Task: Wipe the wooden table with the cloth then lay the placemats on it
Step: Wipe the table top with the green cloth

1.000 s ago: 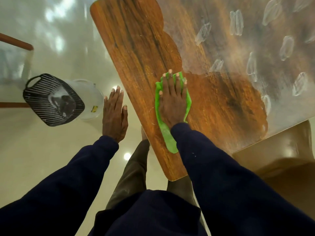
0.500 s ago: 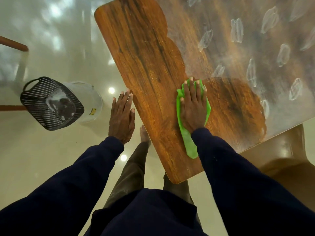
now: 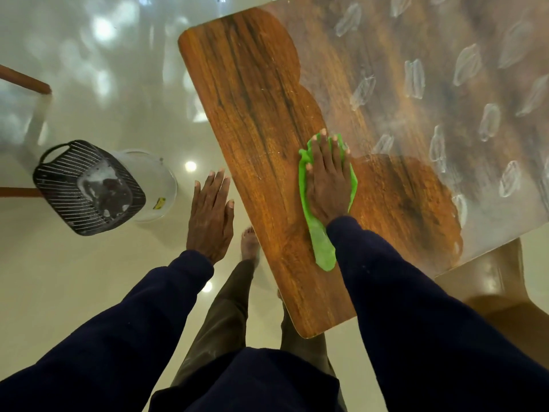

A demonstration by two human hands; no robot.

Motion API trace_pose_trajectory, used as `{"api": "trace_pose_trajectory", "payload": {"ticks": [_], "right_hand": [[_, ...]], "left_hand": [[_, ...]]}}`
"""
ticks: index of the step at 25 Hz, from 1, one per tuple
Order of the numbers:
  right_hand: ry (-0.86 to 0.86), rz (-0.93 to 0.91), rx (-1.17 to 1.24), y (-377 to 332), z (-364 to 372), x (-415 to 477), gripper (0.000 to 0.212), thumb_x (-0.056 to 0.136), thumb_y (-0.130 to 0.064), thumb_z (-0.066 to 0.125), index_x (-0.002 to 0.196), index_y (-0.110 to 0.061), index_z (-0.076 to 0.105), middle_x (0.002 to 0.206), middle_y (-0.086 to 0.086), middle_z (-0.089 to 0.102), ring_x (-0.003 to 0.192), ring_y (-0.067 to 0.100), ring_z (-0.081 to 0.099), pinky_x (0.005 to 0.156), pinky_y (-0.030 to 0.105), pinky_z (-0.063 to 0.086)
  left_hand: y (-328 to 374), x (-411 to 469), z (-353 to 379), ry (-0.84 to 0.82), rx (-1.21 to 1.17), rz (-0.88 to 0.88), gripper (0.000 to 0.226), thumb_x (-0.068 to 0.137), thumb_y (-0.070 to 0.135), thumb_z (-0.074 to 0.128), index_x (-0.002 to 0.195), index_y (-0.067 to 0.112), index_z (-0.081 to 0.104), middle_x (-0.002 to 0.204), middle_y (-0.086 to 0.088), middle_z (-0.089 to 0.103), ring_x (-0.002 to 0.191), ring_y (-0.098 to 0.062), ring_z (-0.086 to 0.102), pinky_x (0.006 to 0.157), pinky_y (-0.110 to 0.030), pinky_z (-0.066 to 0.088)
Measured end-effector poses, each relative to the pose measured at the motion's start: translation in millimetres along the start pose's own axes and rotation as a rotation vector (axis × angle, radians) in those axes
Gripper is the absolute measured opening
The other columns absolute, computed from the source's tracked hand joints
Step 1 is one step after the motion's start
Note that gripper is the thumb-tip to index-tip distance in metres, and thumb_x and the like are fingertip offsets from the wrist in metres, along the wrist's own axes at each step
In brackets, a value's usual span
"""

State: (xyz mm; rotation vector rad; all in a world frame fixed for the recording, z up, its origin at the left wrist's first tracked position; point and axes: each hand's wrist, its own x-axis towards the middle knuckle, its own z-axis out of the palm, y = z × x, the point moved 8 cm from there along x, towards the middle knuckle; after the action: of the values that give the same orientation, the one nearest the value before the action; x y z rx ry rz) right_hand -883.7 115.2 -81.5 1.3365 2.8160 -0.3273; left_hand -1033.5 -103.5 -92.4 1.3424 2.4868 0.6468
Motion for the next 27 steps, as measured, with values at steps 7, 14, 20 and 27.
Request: {"api": "trace_pose_trajectory", "payload": {"ticks": [7, 14, 20, 27], "right_hand": [[-0.097, -0.356, -0.025, -113.8, 28.0, -1.6, 0.058, 0.114, -0.038, 0.026, 0.168, -0.017, 0.021, 0.176, 0.011, 0.017, 0.164, 0.033, 0.008, 0.132, 0.057, 0.007], [-0.118, -0.163, 0.013, 26.5, 3.8, -59.8, 0.059, 0.114, -0.039, 0.016, 0.169, -0.017, 0.021, 0.178, 0.006, 0.011, 0.165, 0.027, 0.003, 0.132, 0.057, 0.009], [0.081, 0.247, -0.008, 95.2, -17.6, 25.5, 0.058, 0.113, -0.034, 0.023, 0.166, -0.012, 0.028, 0.174, 0.011, 0.024, 0.163, 0.033, 0.016, 0.131, 0.056, 0.015], [-0.104, -0.345, 0.042, 84.2, -6.5, -32.2, 0.055, 0.115, -0.032, 0.029, 0.168, -0.018, 0.024, 0.177, 0.005, 0.015, 0.165, 0.027, 0.006, 0.132, 0.056, 0.007]], "left_hand": [[0.2, -4.7, -3.8, 0.013, -0.013, -0.045, 0.050, 0.113, 0.025, 0.030, 0.160, 0.008, 0.035, 0.170, -0.013, 0.029, 0.160, -0.029, 0.022, 0.131, -0.053, 0.015], [19.6, 5.9, 7.1, -0.013, -0.060, -0.008, 0.055, 0.115, 0.035, 0.023, 0.162, 0.007, 0.032, 0.172, -0.013, 0.027, 0.162, -0.028, 0.018, 0.133, -0.044, 0.004], [64.2, 35.8, 37.8, -0.004, -0.063, 0.096, 0.056, 0.113, 0.032, 0.032, 0.162, 0.005, 0.032, 0.172, -0.013, 0.026, 0.162, -0.030, 0.018, 0.133, -0.048, 0.006], [112.8, 84.2, 72.2, 0.020, 0.111, 0.026, 0.057, 0.113, 0.026, 0.031, 0.165, 0.003, 0.022, 0.175, -0.015, 0.014, 0.163, -0.029, 0.009, 0.131, -0.056, 0.013]]}}
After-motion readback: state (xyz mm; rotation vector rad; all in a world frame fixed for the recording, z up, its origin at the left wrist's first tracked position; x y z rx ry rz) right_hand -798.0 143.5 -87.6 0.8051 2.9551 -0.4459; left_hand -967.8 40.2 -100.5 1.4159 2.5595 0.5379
